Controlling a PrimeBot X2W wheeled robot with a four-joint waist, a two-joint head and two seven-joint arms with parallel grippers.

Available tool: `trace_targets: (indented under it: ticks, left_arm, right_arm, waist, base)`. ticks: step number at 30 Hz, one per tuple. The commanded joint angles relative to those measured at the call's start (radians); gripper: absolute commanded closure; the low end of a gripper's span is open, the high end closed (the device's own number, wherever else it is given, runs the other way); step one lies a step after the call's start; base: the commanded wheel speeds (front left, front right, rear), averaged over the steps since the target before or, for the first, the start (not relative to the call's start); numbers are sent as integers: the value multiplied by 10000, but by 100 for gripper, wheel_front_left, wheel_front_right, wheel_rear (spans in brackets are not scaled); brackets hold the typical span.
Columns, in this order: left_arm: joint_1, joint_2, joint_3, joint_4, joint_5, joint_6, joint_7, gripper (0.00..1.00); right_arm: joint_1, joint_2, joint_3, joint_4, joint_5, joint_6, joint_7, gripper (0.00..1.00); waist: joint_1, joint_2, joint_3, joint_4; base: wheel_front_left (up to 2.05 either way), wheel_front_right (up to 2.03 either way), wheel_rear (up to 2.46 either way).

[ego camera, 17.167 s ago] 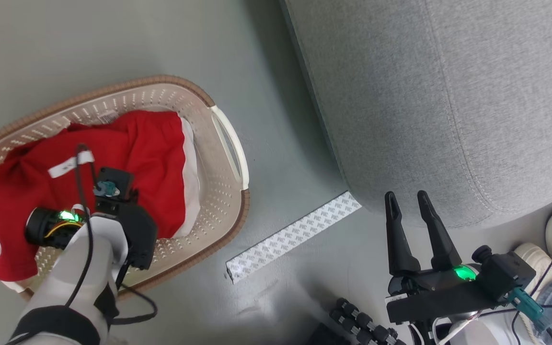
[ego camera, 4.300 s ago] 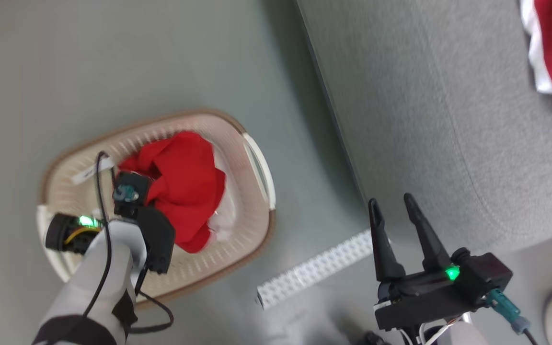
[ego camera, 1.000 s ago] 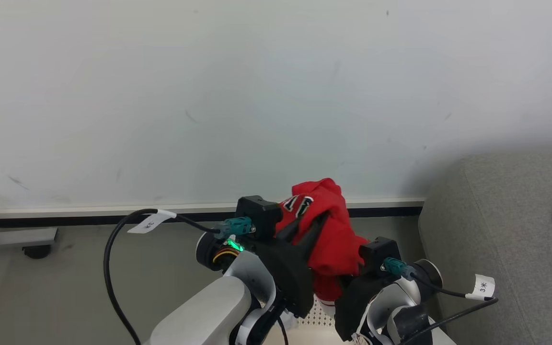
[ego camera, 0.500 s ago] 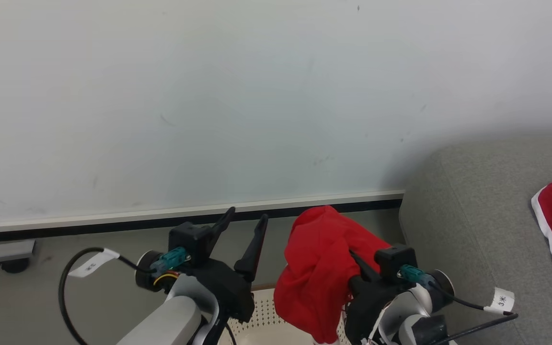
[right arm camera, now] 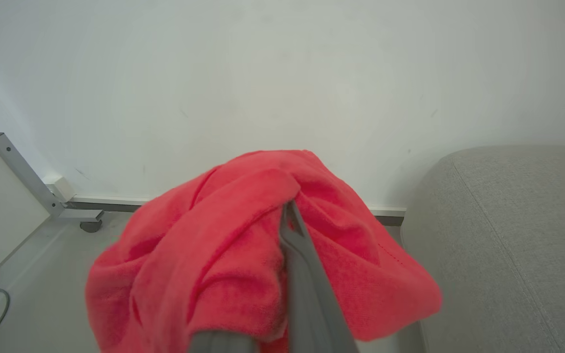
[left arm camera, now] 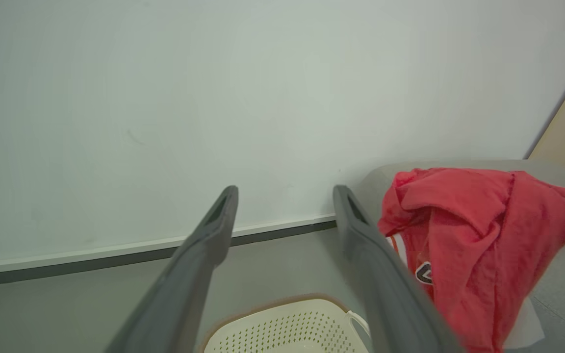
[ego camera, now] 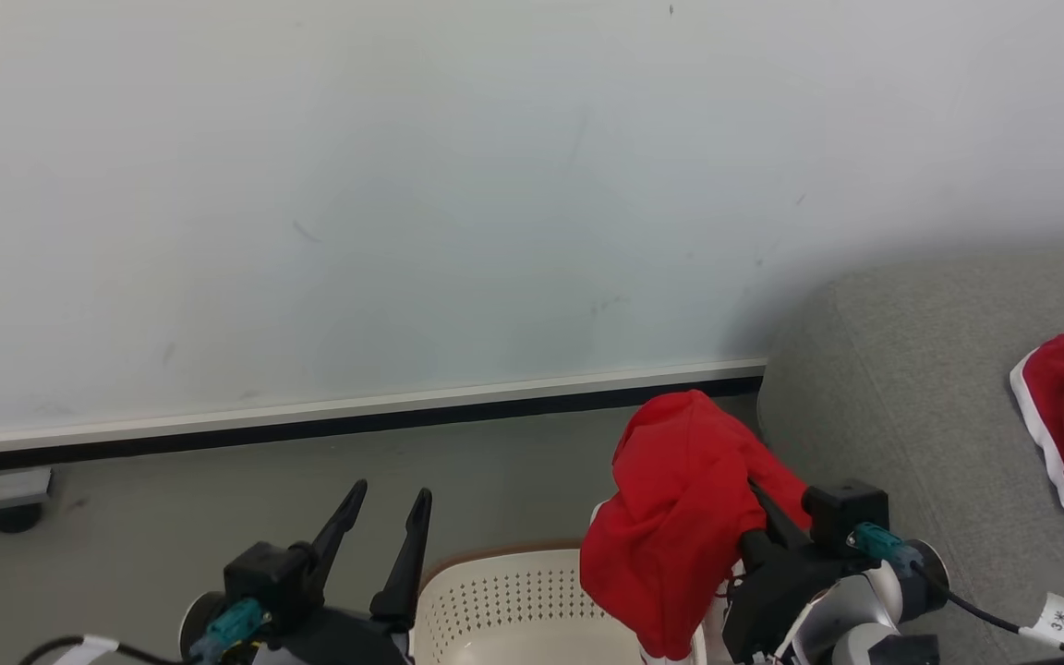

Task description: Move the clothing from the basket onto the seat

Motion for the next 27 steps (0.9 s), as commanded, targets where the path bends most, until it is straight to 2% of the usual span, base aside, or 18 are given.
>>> trace_targets:
  ticks: [1, 6, 10, 15, 19, 27]
  left_arm:
    - [407, 120, 197, -265, 303, -146, -47, 0]
    - [1700, 35, 1330, -1267, 894, -513, -48, 0]
    - [2735, -402, 2685, -2276, 1334, -839, -48, 0]
    - [3796, -1227, 4311, -3436, 2175, -1686, -48, 0]
    - [4570, -1668, 5314, -3609, 3137, -2427, -48, 0]
    - [5167, -1928, 6267, -3386, 4160, -2667, -48, 0]
  right_arm:
    - [161, -34, -106, -242, -133, 4, 54, 100]
    - [467, -2, -447, -919, -245, 4, 313, 100]
    - [697, 16, -708, -1347, -299, 4, 468, 100]
    - [908, 57, -934, -1720, -359, 4, 593, 100]
    - [968, 99, -955, -1991, -407, 4, 733, 100]
    - [912, 153, -907, -2138, -422, 4, 797, 100]
  waist:
    - [0, -1, 43, -60]
    - [0, -1, 177, -265]
    - [0, -1, 288, -365]
    - [0, -1, 430, -419]
    - [0, -1, 542, -466]
    - [0, -1, 759, -591]
  base:
    - [0, 0, 0]
    - [0, 0, 0]
    - [0, 0, 0]
    - [0, 0, 0]
    - [0, 0, 0]
    - [0, 0, 0]
